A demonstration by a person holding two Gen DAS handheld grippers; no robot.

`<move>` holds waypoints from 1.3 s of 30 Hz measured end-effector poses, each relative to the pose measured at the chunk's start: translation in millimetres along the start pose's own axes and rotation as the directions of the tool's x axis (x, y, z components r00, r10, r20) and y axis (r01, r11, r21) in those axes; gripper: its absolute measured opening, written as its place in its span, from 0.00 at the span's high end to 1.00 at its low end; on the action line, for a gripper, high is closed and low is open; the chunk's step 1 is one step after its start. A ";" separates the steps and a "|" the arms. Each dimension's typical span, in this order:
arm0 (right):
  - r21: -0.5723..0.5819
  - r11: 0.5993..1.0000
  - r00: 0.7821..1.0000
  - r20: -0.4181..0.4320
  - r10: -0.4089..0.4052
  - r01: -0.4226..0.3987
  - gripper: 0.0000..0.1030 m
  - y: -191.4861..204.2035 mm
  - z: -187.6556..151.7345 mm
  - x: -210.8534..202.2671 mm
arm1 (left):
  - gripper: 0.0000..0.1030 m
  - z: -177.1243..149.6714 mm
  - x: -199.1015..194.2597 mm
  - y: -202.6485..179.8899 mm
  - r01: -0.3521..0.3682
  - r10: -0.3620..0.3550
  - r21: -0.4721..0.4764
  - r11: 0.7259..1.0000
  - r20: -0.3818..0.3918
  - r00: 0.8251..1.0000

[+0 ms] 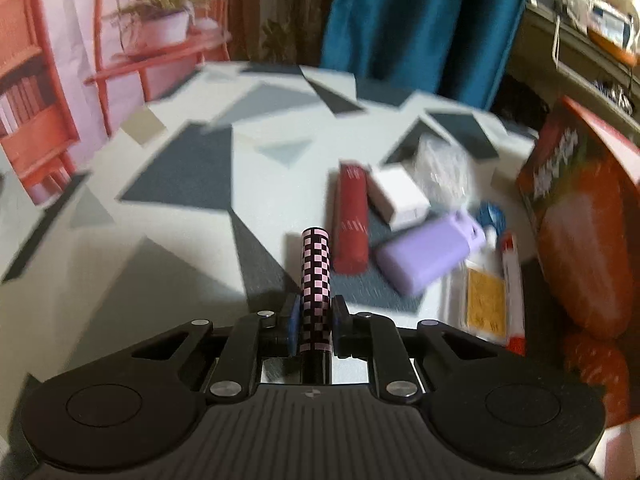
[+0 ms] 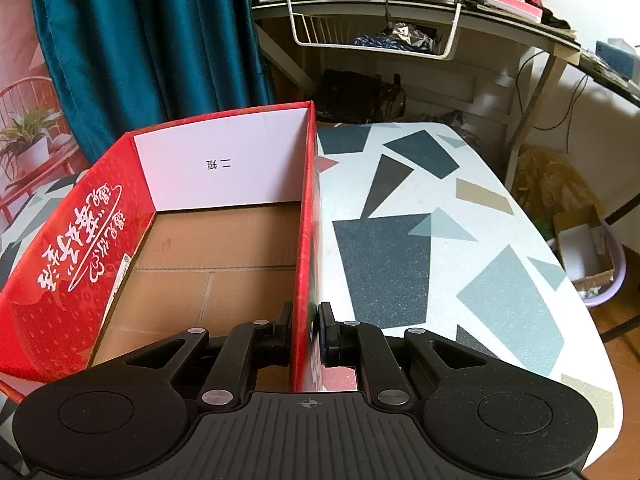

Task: Organize rigid objects
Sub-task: 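Grasp the pink-and-black checkered tube with the left gripper and lift, then carry the checkered tube into the red box and open the left gripper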

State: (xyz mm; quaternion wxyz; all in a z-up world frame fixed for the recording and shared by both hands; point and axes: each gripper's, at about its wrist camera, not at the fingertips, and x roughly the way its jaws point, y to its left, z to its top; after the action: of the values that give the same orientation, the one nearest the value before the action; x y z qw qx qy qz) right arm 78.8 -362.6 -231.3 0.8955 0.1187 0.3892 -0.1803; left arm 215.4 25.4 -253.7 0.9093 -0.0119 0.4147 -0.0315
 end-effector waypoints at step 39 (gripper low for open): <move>-0.016 0.997 0.996 0.045 0.072 -0.071 0.88 -5.9 -3.3 6.7 | 0.83 77.0 -10.6 -220.1 0.318 -0.424 0.552 0.771 0.073 0.903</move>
State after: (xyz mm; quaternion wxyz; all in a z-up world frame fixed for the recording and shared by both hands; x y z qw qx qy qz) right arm 78.4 -368.4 -238.9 0.9108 0.1219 0.3657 -0.1478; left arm 256.2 -193.8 -184.8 0.8883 0.1531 0.2890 -0.3223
